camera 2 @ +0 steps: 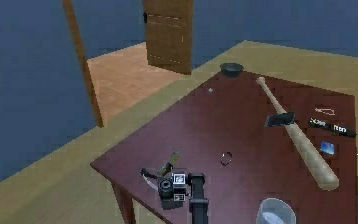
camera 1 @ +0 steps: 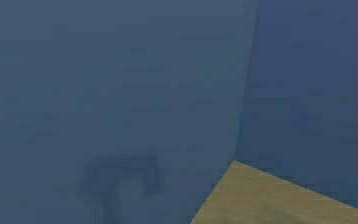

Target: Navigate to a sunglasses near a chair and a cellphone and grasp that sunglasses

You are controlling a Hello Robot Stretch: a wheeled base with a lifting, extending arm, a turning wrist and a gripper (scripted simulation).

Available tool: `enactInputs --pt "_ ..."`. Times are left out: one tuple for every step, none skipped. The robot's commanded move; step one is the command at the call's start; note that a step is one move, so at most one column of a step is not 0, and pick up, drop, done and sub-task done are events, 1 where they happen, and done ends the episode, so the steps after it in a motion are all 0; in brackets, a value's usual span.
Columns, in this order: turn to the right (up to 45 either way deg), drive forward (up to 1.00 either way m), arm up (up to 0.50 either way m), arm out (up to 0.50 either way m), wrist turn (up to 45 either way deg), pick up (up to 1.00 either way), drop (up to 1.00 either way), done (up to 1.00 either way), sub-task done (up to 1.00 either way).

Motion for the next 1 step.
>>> enactInputs --pt "0.0 0.00 0.00 0.00 0.0 1.00 0.00 0.00 0.00"
